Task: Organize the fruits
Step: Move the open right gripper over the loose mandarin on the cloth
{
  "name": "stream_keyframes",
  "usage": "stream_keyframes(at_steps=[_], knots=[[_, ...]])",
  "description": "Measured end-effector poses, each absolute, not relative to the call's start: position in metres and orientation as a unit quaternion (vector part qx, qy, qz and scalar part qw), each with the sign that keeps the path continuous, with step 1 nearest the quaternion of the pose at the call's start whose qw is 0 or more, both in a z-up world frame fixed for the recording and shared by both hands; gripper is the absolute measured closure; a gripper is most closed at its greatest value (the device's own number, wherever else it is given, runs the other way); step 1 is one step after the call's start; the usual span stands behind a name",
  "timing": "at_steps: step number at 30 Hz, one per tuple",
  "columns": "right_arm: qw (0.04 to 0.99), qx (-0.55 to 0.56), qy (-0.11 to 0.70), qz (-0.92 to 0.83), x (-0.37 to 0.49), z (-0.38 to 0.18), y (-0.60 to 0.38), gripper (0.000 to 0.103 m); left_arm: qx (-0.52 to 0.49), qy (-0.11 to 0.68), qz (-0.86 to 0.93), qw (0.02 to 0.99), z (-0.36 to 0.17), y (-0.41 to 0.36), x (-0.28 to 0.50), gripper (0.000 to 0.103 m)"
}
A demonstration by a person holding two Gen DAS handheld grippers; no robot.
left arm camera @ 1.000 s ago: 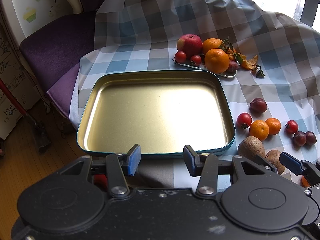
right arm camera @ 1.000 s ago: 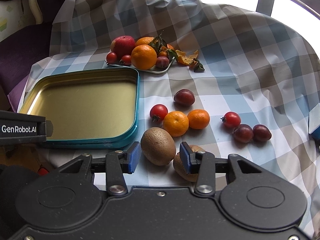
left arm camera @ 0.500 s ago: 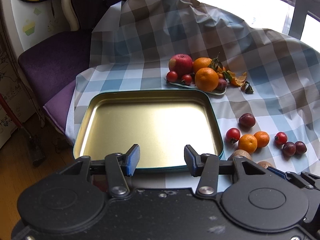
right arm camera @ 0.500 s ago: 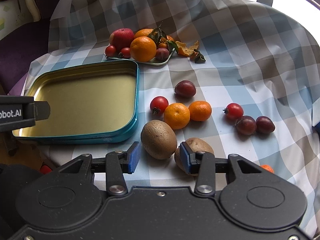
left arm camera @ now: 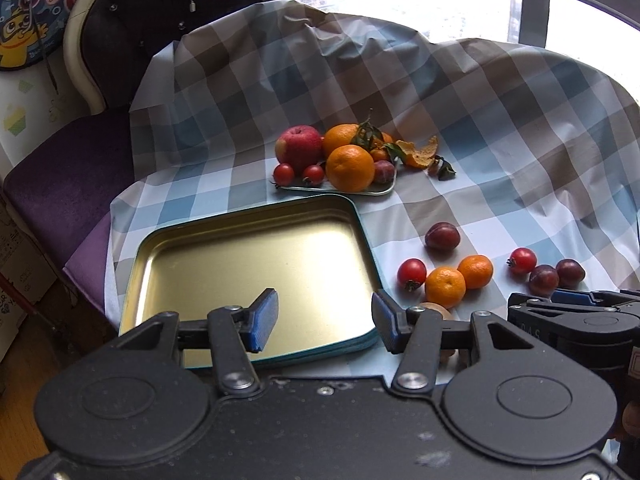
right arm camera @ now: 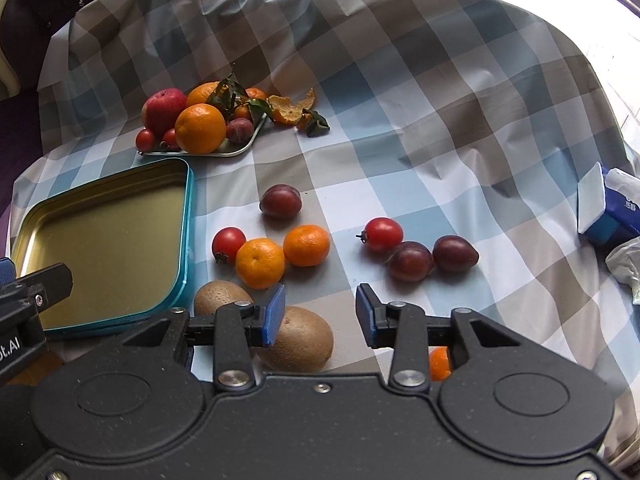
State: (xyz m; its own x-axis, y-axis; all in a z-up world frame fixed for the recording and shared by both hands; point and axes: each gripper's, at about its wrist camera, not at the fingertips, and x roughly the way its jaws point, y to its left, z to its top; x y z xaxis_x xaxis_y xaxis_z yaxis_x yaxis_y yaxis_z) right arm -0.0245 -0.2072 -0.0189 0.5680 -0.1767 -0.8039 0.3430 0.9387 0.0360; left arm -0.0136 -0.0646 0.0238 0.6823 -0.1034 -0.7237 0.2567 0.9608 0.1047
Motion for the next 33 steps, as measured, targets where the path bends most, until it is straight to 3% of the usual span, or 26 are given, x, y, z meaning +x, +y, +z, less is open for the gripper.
stream_keyframes(at_steps=[16,28,33], knots=[[0.854,0.118,0.466,-0.198,-0.019,-0.038,-0.246,0.058,0.15,0.385,-0.166,0.895,0.012,-0.128,0.019,0.049],[0.826,0.135,0.494,-0.235,-0.02,-0.047,-0.259,0.058,0.154,0.455,-0.151,0.864,-0.032,-0.129,0.045,0.049],[0.815,0.163,0.501,-0.241,-0.021,-0.047,-0.268,0.058,0.106,0.497,-0.159,0.847,-0.036,-0.122,0.055,0.049]])
